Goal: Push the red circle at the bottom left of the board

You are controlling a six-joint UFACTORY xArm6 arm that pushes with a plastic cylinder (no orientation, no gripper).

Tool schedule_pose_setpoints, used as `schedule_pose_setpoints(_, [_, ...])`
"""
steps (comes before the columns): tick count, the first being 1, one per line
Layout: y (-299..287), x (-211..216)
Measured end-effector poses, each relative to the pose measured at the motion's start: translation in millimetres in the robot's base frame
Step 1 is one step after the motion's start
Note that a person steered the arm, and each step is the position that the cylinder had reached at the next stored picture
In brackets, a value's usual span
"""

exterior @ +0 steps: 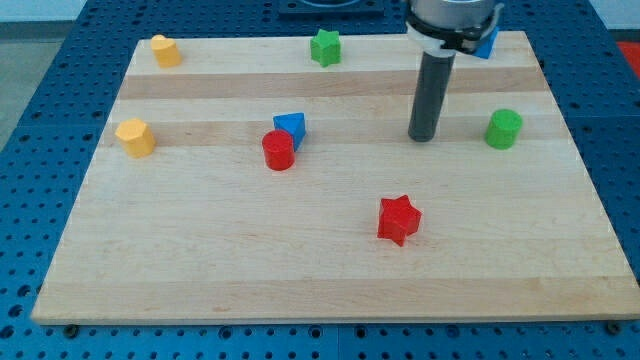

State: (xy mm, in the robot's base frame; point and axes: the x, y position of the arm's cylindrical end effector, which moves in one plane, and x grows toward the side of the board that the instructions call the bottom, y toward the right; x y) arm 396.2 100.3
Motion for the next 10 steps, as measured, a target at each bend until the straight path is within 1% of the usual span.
schedule_pose_setpoints(1, [-30,0])
schedule_pose_setpoints(3, [-81,20])
schedule_pose_setpoints(5, [-127,21])
schedule_pose_setpoints(10, [-212,21])
